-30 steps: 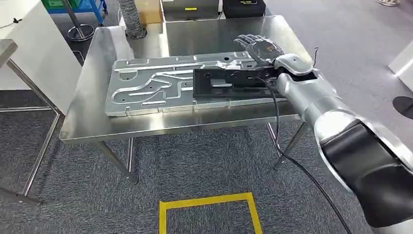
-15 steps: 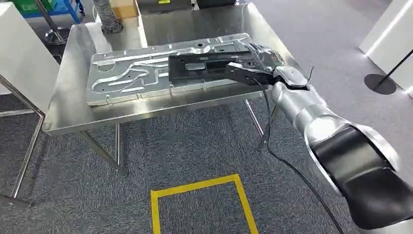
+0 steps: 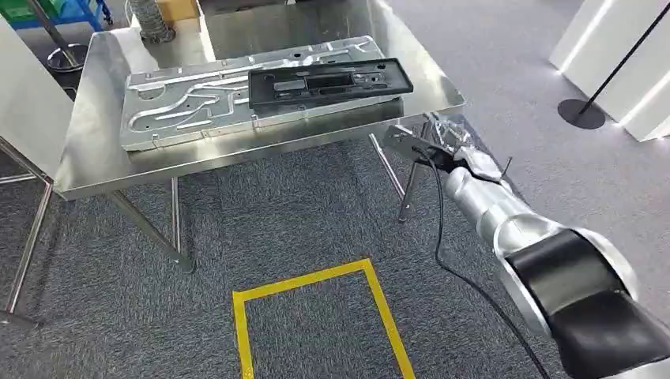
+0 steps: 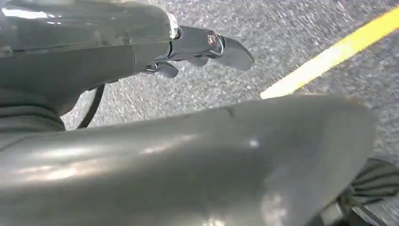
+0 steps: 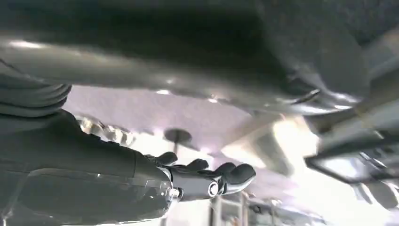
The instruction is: Take the parts from the cabinet and place them on the table.
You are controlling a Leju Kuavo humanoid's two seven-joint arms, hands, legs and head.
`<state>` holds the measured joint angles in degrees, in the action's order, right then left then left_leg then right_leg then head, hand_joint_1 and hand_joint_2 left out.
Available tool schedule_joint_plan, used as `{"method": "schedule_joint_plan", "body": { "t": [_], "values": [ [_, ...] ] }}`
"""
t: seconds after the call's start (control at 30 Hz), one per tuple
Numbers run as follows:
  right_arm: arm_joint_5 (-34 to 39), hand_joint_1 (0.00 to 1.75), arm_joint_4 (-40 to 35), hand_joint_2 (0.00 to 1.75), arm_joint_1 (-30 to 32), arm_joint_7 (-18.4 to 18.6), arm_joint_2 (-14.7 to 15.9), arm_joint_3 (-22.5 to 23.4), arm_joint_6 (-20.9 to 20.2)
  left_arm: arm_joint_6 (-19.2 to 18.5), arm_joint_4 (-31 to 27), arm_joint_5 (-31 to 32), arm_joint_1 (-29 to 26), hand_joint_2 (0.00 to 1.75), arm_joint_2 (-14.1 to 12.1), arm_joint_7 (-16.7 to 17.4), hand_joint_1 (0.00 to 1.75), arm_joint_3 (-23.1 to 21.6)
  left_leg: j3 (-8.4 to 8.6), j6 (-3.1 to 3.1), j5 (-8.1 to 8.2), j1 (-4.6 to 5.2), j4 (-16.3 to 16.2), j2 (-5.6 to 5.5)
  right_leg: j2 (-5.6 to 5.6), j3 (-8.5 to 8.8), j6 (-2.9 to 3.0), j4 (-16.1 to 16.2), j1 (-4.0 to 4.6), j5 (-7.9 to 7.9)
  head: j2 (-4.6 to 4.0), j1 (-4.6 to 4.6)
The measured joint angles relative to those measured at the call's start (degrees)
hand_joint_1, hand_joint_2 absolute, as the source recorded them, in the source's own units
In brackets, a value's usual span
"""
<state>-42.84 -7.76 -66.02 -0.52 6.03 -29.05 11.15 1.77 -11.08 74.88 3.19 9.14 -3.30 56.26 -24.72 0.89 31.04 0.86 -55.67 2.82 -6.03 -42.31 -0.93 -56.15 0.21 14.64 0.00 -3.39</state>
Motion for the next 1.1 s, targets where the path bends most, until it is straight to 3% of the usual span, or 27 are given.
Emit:
{"method": "schedule_joint_plan", "body": {
  "t": [0.03,0.07,0.13,0.17,0.2,0.27,0.3,0.33,0.37,0.4,0.43,0.5,0.53,0.57,0.63,0.67,0.7,0.73,0.77,0.83,0.87,0.9,0.93,1.0,1.03,1.07,1.1],
  "values": [
    [1.1,0.0,0.1,0.0,1.5,0.0,0.0,0.9,1.0,-0.1,0.0,0.0,-0.1,0.0,-0.1,0.0,0.0,0.0,-0.43,0.18,-1.04,-1.06,0.7,1.43,0.51,-0.18,-0.22,-0.1,-0.27,1.22,0.0,0.04],
    [2.8,0.0,0.2,0.0,2.9,-0.2,-0.2,2.0,2.3,0.0,0.0,0.1,-0.3,0.0,-0.3,0.0,0.0,0.0,-1.09,0.62,-1.84,-1.11,1.2,1.71,2.12,-0.65,-0.95,-1.6,-0.06,4.75,0.0,0.11],
    [6.9,0.0,0.2,0.0,7.4,-1.1,-0.8,5.4,5.4,0.0,0.0,0.1,-0.5,0.0,-0.3,0.0,0.0,0.1,-2.63,0.71,-3.29,-1.16,1.2,2.29,4.12,-2.54,-2.16,-9.5,-0.25,12.91,0.0,0.11],
    [9.1,0.0,0.2,0.0,10.0,-1.8,-1.1,7.3,7.0,0.0,0.0,0.1,-0.5,0.0,-0.3,0.1,0.0,0.2,-3.27,0.7,-3.87,-1.24,1.2,2.53,4.36,-3.26,-2.54,-13.2,-0.36,14.74,0.0,0.11],
    [11.9,0.0,0.2,0.0,14.4,-2.6,-1.4,10.1,8.5,0.0,0.0,0.2,-0.5,0.0,-0.3,0.2,0.0,0.2,-4.41,0.42,-4.66,-1.53,1.1,2.59,4.41,-3.78,-3.06,-17.7,-0.62,14.56,0.0,0.11],
    [15.7,0.0,0.0,0.0,21.5,-4.0,-1.8,14.6,10.6,0.0,0.0,0.2,-0.4,0.0,-0.3,0.3,0.0,0.3,-6.32,-0.19,-5.71,-2.19,0.6,2.64,4.41,-1.7,-3.79,-18.3,-1.06,10.01,0.0,0.11],
    [17.0,0.0,-0.3,0.0,24.7,-4.4,-2.0,16.6,11.3,0.1,0.0,0.2,-0.4,0.0,-0.3,0.4,0.0,0.3,-7.38,-0.73,-6.12,-2.63,0.0,2.37,4.38,1.11,-4.2,-15.3,-1.41,8.51,0.0,0.11],
    [18.3,0.0,-0.6,0.0,27.3,-5.0,-2.1,18.3,11.8,0.1,0.0,0.2,-0.3,0.0,-0.3,0.5,0.0,0.3,-8.33,-1.22,-6.4,-2.96,-0.6,2.11,3.97,4.96,-4.61,-10.5,-1.89,9.01,0.0,0.11],
    [20.1,0.0,-1.1,0.0,29.9,-5.8,-2.2,20.5,12.3,0.4,-0.2,0.2,0.1,0.0,-0.5,0.5,0.0,0.3,-8.98,-1.68,-6.53,-2.83,-1.3,1.84,2.12,10.24,-4.92,-4.5,-2.43,11.55,0.0,0.13],
    [21.7,0.0,-1.5,0.0,32.8,-6.5,-2.2,22.3,12.6,0.5,-0.1,0.3,0.4,0.0,-0.3,0.5,0.0,0.3,-9.52,-2.21,-6.67,-2.86,-2.0,1.48,1.96,12.71,-3.61,0.0,-2.19,13.79,0.0,0.0],
    [23.6,0.0,-1.8,0.0,36.0,-7.7,-2.2,24.6,12.9,0.6,-0.1,0.4,0.8,0.0,-0.3,0.6,0.0,0.3,-9.66,-2.81,-7.39,-3.02,-2.2,0.91,2.62,12.13,-2.44,-0.4,-1.96,13.56,0.0,0.02],
    [27.1,0.0,-2.3,0.0,42.1,-9.8,-2.3,28.9,12.7,0.6,-0.1,0.4,1.0,0.0,-0.3,0.6,0.0,0.3,-10.0,-3.69,-8.25,-3.31,-1.9,-0.49,4.31,11.99,-1.18,-0.8,-1.44,13.42,0.0,0.04],
    [28.2,0.0,-2.5,0.0,44.5,-10.5,-2.3,30.7,12.5,0.7,-0.1,0.4,1.0,0.0,-0.3,0.6,0.0,0.4,-10.37,-3.93,-7.47,-3.64,-2.3,-0.83,5.08,11.82,-0.22,-0.6,-1.64,12.92,0.0,0.02],
    [29.1,0.0,-2.8,0.0,46.6,-10.8,-2.3,32.2,12.3,0.6,-0.1,0.5,1.0,0.0,-0.3,0.6,0.0,0.4,-11.16,-3.81,-4.6,-3.63,-3.9,-0.98,5.58,11.17,0.42,-0.6,-1.41,12.45,0.0,0.04],
    [31.6,0.0,-3.3,0.0,50.1,-11.3,-2.3,34.9,10.4,0.7,-0.1,0.9,1.0,0.0,-0.3,0.6,0.0,0.4,-13.24,-3.63,2.48,-3.59,-12.0,-1.45,6.57,9.88,1.35,-0.6,-0.85,11.45,0.0,0.02],
    [32.8,0.0,-3.3,0.0,51.8,-11.3,-2.3,36.3,9.5,0.6,-0.1,1.0,1.1,0.0,-0.3,0.6,0.0,0.4,-14.02,-3.55,4.89,-3.39,-16.5,-1.62,7.17,9.21,1.59,-0.7,-0.44,10.95,0.0,0.02],
    [33.3,0.0,-3.3,0.0,53.3,-11.3,-2.3,37.4,8.8,0.6,-0.1,1.2,1.2,0.0,-0.3,0.6,0.0,0.4,-14.13,-3.41,5.5,-3.2,-19.4,-1.7,7.77,8.48,1.78,-0.8,-0.02,10.47,0.0,0.02],
    [33.7,0.0,-3.3,0.0,54.6,-11.0,-2.3,38.4,8.0,0.6,-0.1,1.4,1.2,0.0,-0.3,0.6,0.0,0.4,-13.36,-3.11,4.43,-3.0,-20.3,-1.74,8.28,7.74,1.99,-0.9,0.34,9.97,0.0,0.02],
    [33.9,0.0,-3.3,0.0,55.6,-10.6,-2.3,39.3,7.1,0.6,-0.1,1.4,1.2,0.0,-0.3,0.6,0.0,0.4,-11.33,-2.57,2.0,-2.65,-18.8,-1.75,8.66,6.9,2.12,-0.9,0.75,9.38,0.0,0.02],
    [34.0,0.0,-3.3,0.0,56.7,-10.6,-2.3,40.4,6.4,0.6,-0.1,1.4,1.3,0.0,-0.3,0.6,0.0,0.4,-4.63,-0.62,-1.37,-1.48,-10.5,-1.48,9.04,5.61,2.24,-1.0,1.42,8.21,0.0,0.02],
    [34.1,0.0,-3.3,0.0,56.9,-10.5,-2.3,40.8,6.1,0.6,-0.2,1.4,1.6,0.0,-0.3,0.6,0.0,0.4,-0.75,0.62,-0.25,-0.62,-5.2,-0.57,9.31,5.34,2.28,-1.0,1.23,7.69,0.0,0.02],
    [34.7,0.0,-3.4,0.0,57.4,-9.9,-2.3,41.1,5.0,0.6,-0.2,1.5,1.9,0.0,-0.5,0.7,0.0,0.4,2.28,1.26,1.4,0.03,0.6,0.08,9.51,5.15,1.93,-1.1,1.56,7.21,0.0,0.02],
    [35.4,0.0,-3.4,0.0,57.9,-9.4,-2.3,41.6,3.9,0.6,-0.2,1.6,2.3,0.0,-0.5,0.7,0.0,0.3,2.89,0.95,1.99,-0.09,2.3,-0.07,10.12,5.04,1.71,-1.0,1.48,6.59,0.0,0.02],
    [37.6,0.0,-3.3,0.0,58.6,-8.5,-2.3,42.9,1.1,0.6,-0.2,2.0,2.2,0.0,-0.3,0.8,0.0,0.3,2.12,1.44,0.62,0.31,2.3,-1.08,11.11,5.06,1.29,-0.2,0.95,5.13,0.0,0.02],
    [38.2,0.0,-3.3,0.0,59.1,-8.3,-2.3,43.3,0.2,0.6,-0.2,2.0,2.1,0.0,-0.2,0.9,0.0,0.3,1.6,1.37,-0.58,0.11,3.2,-1.29,10.57,4.84,0.9,0.0,1.2,5.0,0.0,0.04],
    [39.1,0.0,-3.3,0.0,59.2,-7.9,-2.5,43.9,-1.4,0.7,-0.2,2.1,2.1,0.0,-0.3,1.1,0.0,0.3,0.95,1.66,-1.57,-0.19,3.2,-1.36,8.61,4.18,0.18,-0.9,0.81,7.3,0.0,0.04],
    [39.4,0.0,-3.2,0.0,59.6,-7.6,-2.7,44.2,-2.1,0.8,-0.2,2.1,2.2,0.0,-0.3,1.2,0.0,0.3,0.04,1.97,-2.24,-0.22,3.1,-1.56,7.13,3.49,-0.27,-3.6,0.51,11.16,0.0,0.04]
  ]
}}
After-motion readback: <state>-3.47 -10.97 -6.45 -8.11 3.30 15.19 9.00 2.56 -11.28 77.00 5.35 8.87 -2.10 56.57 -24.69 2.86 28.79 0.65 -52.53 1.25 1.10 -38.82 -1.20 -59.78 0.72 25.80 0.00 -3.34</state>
